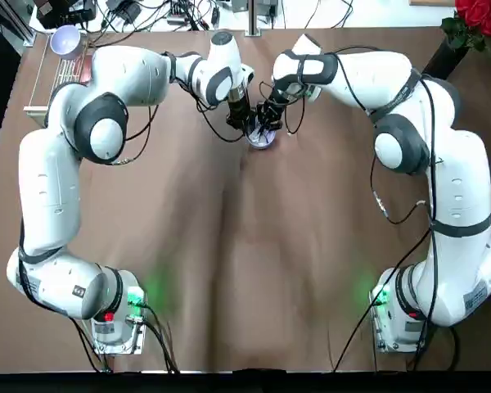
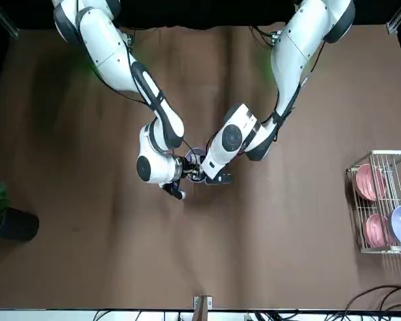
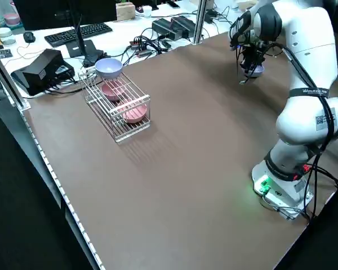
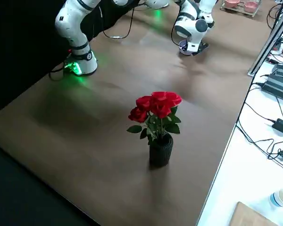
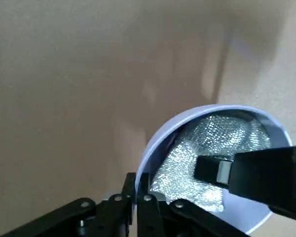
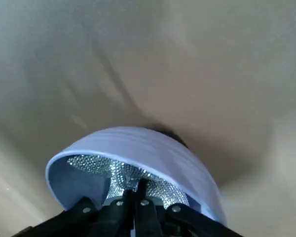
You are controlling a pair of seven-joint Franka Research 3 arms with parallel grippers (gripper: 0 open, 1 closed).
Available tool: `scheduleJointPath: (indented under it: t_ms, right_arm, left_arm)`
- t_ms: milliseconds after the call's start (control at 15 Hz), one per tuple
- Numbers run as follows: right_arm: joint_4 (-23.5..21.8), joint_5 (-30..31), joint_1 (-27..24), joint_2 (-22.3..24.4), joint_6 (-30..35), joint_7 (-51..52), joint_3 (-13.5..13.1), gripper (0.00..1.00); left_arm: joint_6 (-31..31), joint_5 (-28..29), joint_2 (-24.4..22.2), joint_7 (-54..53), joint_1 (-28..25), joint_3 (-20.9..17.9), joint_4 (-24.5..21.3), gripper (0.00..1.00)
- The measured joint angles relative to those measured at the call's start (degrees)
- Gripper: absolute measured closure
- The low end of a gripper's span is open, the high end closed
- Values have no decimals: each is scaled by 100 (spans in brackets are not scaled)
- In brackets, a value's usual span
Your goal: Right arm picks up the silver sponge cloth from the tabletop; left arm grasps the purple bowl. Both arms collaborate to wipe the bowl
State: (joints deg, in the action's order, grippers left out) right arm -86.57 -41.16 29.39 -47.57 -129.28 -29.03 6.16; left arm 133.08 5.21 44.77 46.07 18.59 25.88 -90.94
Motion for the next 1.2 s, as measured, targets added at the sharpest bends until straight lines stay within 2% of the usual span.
scheduleJointPath:
  t_ms: [467,867,1200]
  right_arm:
    - [67,-313,-23,-64,-27,97,-9,98]
    - [193,-305,-226,-64,960,143,-80,98]
    - [195,-303,-189,-77,842,144,-76,98]
  left_arm:
    - [-3,0,2,1,1,-8,1,95]
    - [-3,0,4,1,2,-9,3,95]
    - [-3,0,4,1,2,-9,3,95]
